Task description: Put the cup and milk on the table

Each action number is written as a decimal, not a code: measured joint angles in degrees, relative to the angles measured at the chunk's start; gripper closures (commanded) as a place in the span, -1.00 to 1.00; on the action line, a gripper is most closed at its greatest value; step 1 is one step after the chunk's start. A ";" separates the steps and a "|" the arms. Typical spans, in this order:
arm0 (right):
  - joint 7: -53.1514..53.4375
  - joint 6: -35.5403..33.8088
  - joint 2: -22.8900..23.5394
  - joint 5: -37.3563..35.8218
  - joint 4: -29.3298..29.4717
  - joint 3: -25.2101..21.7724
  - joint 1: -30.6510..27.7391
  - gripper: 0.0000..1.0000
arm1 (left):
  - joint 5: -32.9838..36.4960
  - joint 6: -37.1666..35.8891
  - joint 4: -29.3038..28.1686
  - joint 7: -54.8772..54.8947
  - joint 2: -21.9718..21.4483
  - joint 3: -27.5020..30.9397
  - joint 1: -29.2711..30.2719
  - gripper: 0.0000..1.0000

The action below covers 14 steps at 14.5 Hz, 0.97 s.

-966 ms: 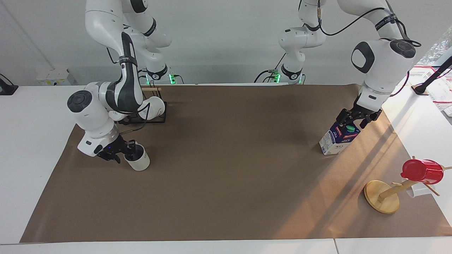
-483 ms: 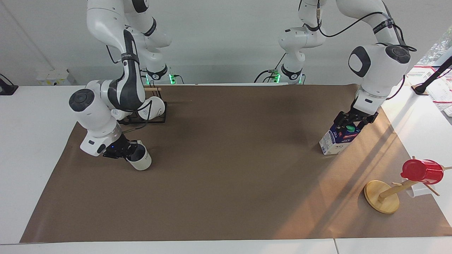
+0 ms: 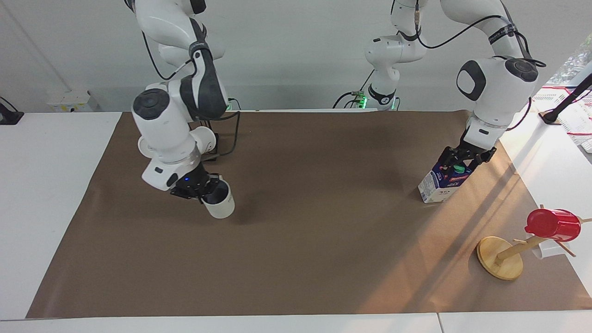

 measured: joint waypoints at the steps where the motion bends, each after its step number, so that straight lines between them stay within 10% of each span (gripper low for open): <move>1: 3.50 0.04 0.61 -0.84 0.05 0.03 2.92 1.00 | 0.00 0.05 0.02 0.00 -0.03 0.00 0.00 1.00; 13: 12.58 11.08 5.79 -3.30 -4.75 0.04 13.06 1.00 | 0.29 -7.00 8.35 0.00 -2.68 -0.33 -0.98 1.00; 14: 12.58 11.60 5.77 -3.30 -5.19 0.05 13.39 0.51 | 1.10 -7.00 8.50 -0.77 -2.65 -0.44 -2.22 1.00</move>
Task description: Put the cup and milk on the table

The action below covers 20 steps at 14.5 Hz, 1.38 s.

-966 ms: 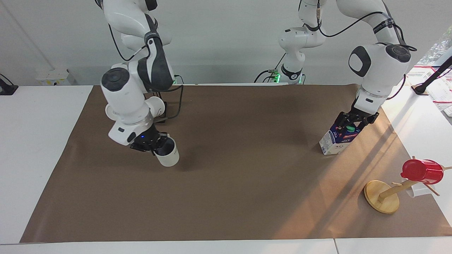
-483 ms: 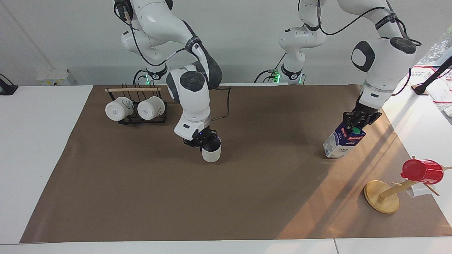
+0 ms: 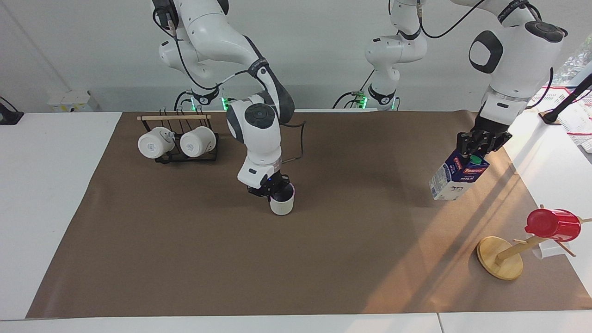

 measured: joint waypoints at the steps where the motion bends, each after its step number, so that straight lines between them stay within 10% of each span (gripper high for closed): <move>1: 0.01 0.10 -0.07 0.00 -0.28 0.00 0.20 -0.98 | 1.13 0.01 0.17 -2.53 0.08 -0.14 -1.93 1.00; 9: 6.48 -0.99 -4.48 0.02 0.61 -0.91 -3.00 -1.00 | 5.30 0.11 3.73 -27.60 3.93 -0.80 -21.60 1.00; 20: -0.44 -22.66 -15.68 -0.14 8.31 -1.19 -20.08 -1.00 | 10.44 0.09 14.78 -47.96 18.45 -0.79 -35.23 1.00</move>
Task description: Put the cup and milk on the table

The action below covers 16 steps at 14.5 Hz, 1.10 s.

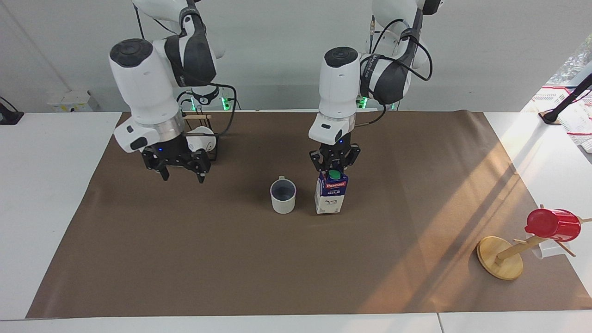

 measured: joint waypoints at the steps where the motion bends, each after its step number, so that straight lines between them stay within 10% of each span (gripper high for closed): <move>1: -1.61 -2.70 -1.52 0.00 0.12 0.00 -1.29 -1.00 | 0.00 0.00 0.00 -0.02 0.17 -0.01 -0.24 1.00; 16: -8.49 -18.09 -6.77 -0.01 3.30 0.76 -7.93 -1.00 | 0.00 0.00 -0.05 -1.08 1.73 -0.07 -3.04 1.00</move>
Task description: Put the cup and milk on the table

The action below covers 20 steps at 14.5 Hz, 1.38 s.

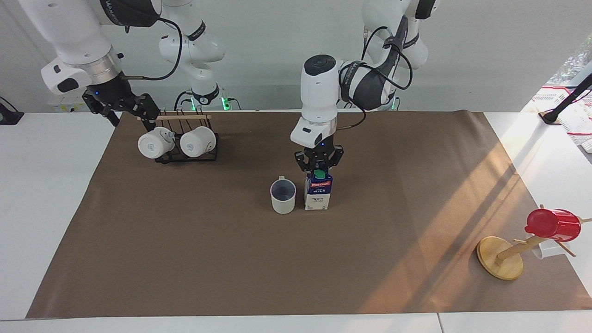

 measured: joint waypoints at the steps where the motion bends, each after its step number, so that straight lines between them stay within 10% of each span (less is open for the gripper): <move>1: -1.23 0.04 0.01 -0.13 0.00 -0.11 -0.07 -1.00 | 0.00 0.00 0.00 -0.02 0.00 0.00 -0.02 0.94; 3: -2.33 0.12 0.01 -0.67 0.00 -0.25 -0.14 -1.00 | 0.00 0.00 -0.01 -0.05 0.00 0.01 -0.02 -0.83; 4: -2.46 0.14 0.01 -0.76 0.00 -0.24 -0.13 -1.00 | 0.00 0.00 -0.03 -0.10 0.00 0.01 -0.02 -1.00; 14: -2.51 0.40 0.07 -0.77 -0.12 0.04 0.09 -1.00 | 0.00 -3.75 -0.18 1.16 -5.05 0.84 1.80 -1.00; 20: -2.53 0.45 0.07 -0.78 -0.12 0.05 0.09 -1.00 | -2.59 -7.79 -5.76 16.56 -14.00 1.26 12.99 -1.00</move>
